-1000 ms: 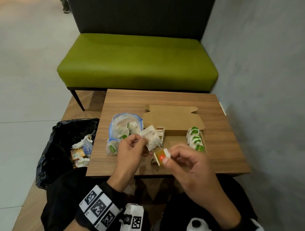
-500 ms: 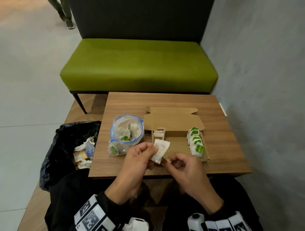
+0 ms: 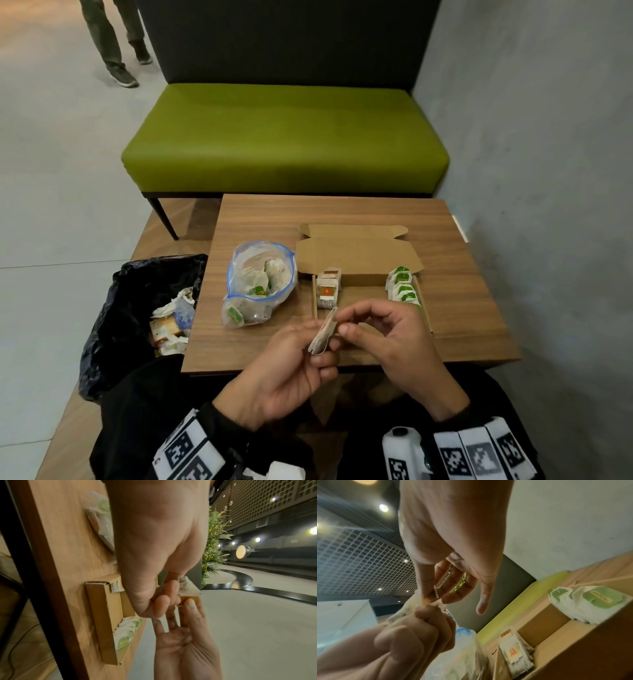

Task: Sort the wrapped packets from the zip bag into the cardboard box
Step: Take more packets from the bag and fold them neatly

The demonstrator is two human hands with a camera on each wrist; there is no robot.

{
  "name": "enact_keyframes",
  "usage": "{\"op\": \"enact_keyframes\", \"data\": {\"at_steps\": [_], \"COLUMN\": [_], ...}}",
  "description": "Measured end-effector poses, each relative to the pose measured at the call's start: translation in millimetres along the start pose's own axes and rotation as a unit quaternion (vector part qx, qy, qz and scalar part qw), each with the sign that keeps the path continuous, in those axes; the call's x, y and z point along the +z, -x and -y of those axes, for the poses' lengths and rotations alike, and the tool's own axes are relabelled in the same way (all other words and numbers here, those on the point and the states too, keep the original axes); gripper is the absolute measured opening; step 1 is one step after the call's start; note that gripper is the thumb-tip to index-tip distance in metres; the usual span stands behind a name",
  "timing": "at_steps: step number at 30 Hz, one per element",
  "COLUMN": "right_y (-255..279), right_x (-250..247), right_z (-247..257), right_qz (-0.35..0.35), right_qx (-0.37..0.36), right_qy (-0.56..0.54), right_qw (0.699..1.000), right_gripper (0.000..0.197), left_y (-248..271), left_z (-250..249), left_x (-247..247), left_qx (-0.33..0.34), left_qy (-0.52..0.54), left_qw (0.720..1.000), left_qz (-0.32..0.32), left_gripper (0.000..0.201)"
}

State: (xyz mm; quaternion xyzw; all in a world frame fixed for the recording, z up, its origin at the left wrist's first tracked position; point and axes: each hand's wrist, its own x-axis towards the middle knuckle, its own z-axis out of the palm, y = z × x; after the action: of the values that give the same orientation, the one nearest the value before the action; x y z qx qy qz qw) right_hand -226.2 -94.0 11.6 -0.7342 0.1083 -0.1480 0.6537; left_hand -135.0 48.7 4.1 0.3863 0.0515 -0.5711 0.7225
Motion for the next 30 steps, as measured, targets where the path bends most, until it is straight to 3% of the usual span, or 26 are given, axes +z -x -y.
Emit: {"op": "enact_keyframes", "data": {"at_steps": [4,7,11,13,15,17,18,21,25,30], "right_y": [-4.1,-5.1,-10.7,-13.4,-15.1,-16.7,-17.8,-20.7,-21.8,-28.4], "right_x": [5.7,9.5,9.8,8.1,7.0,6.6,7.3,12.9,16.3,15.1], "right_z": [-4.8,-3.8,-5.3,-5.9,-6.2,-6.8,-7.1,-8.2,-15.3,-27.1], "right_qz": [0.015,0.021,-0.052,-0.071,-0.078,-0.084,-0.085,-0.091,-0.11,-0.092], "right_qx": [0.026,0.054,0.06,0.067,0.07,0.075,0.079,0.082,0.113,0.146], "right_qy": [-0.023,-0.075,-0.05,-0.054,-0.058,-0.05,-0.046,-0.046,-0.022,0.043], "right_qw": [0.999,0.996,0.996,0.994,0.993,0.992,0.992,0.991,0.987,0.984], "right_gripper": [0.011,0.014,0.027,0.032,0.033,0.034,0.035,0.037,0.019,0.007], "left_y": [2.3,2.4,1.5,0.7,1.6,2.6,2.8,0.1,-5.3,-17.6], "left_z": [-2.0,-2.3,-0.7,0.1,-1.5,-3.1,-3.0,0.6,2.2,4.3], "left_x": [1.1,0.0,-1.8,-4.4,-8.1,-11.3,-11.5,-10.2,-5.2,-9.3], "left_qx": [-0.019,-0.026,0.016,0.089,0.194,0.259,0.264,0.278,0.291,0.262], "left_qy": [-0.018,-0.033,-0.119,-0.224,-0.355,-0.442,-0.459,-0.445,-0.327,-0.326], "left_qw": [1.0,0.999,0.991,0.963,0.902,0.85,0.841,0.844,0.888,0.893], "left_qz": [0.015,0.019,-0.056,-0.118,-0.15,-0.124,-0.105,-0.11,-0.14,-0.166], "left_gripper": [0.014,0.016,0.023,0.028,0.028,0.019,0.016,0.012,0.013,0.012]}}
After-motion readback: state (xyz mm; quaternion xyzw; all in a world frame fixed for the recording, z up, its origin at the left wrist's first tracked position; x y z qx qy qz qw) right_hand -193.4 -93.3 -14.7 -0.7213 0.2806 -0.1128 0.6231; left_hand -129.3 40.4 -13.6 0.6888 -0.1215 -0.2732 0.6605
